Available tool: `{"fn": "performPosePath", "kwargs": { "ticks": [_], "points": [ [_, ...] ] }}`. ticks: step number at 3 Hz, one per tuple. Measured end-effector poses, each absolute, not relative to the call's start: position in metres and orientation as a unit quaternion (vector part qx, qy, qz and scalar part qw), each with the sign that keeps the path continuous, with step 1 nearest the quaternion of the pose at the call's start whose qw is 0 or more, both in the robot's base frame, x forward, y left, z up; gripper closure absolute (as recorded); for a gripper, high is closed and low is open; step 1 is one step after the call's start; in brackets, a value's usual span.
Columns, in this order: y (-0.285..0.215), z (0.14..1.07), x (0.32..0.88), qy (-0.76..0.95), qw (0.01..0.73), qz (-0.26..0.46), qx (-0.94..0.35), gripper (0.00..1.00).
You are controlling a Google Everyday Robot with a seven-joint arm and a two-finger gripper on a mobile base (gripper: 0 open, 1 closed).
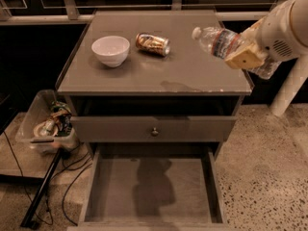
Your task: Place water bottle into middle drawer
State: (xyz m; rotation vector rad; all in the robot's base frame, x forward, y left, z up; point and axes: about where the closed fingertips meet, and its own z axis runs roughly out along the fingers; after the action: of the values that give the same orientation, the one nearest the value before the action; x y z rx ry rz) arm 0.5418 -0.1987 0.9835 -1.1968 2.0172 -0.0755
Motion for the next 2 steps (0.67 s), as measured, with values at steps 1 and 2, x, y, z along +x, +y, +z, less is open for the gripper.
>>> {"fn": "performPosePath", "kwargs": {
  "ticks": [1, 2],
  "points": [
    [-0.1991, 0.9282, 0.5086, 0.816, 0.379, -0.034, -0.435, 1.00],
    [-0.1989, 0.9294, 0.5088, 0.816, 0.379, -0.034, -0.436, 1.00]
  ]
}}
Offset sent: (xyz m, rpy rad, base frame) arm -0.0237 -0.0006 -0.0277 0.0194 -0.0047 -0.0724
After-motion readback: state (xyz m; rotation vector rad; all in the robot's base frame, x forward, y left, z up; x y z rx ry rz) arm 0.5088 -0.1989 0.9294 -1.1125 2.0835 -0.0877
